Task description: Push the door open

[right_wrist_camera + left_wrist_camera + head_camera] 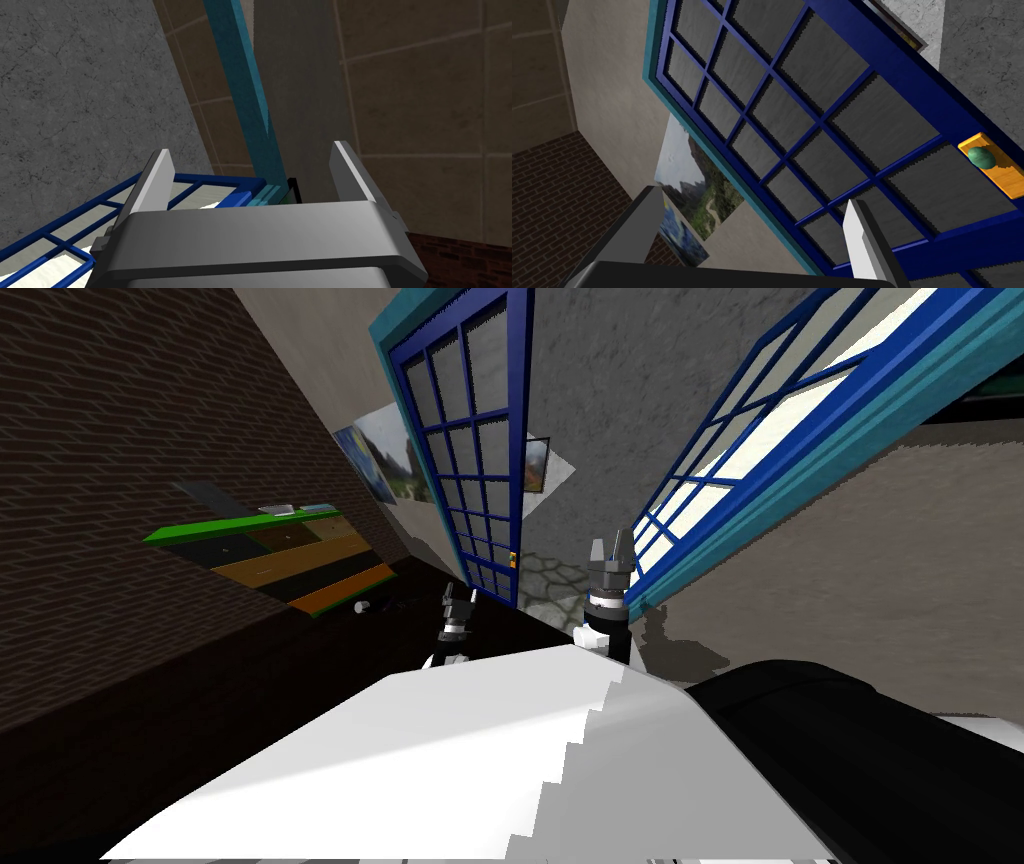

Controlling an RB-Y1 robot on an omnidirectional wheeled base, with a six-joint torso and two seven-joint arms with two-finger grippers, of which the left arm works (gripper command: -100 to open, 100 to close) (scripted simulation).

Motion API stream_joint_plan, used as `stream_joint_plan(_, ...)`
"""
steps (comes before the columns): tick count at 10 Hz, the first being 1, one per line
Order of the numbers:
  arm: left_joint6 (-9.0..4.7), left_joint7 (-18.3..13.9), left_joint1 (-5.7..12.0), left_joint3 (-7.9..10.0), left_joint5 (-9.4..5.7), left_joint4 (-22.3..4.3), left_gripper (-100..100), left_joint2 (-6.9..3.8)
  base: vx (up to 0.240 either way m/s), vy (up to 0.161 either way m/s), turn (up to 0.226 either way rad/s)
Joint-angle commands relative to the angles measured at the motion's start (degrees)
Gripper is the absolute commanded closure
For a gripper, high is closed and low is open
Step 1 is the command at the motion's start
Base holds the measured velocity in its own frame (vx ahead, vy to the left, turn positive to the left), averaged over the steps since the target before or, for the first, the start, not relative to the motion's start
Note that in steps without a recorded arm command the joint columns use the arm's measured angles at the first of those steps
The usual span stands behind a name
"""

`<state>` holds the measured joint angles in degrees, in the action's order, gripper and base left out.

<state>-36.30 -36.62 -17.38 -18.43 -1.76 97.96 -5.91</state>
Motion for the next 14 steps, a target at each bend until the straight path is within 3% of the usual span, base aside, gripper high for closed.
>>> stream_joint_plan(1,-0.17,-1.93,0.59,-0.94,-0.13,-1.77,-100,0.1,0.105,0.01,-0.009)
stream_joint_plan(14,-2.73,-16.73,5.13,-7.91,-1.39,-17.03,-100,0.41,0.1,0.005,-0.01)
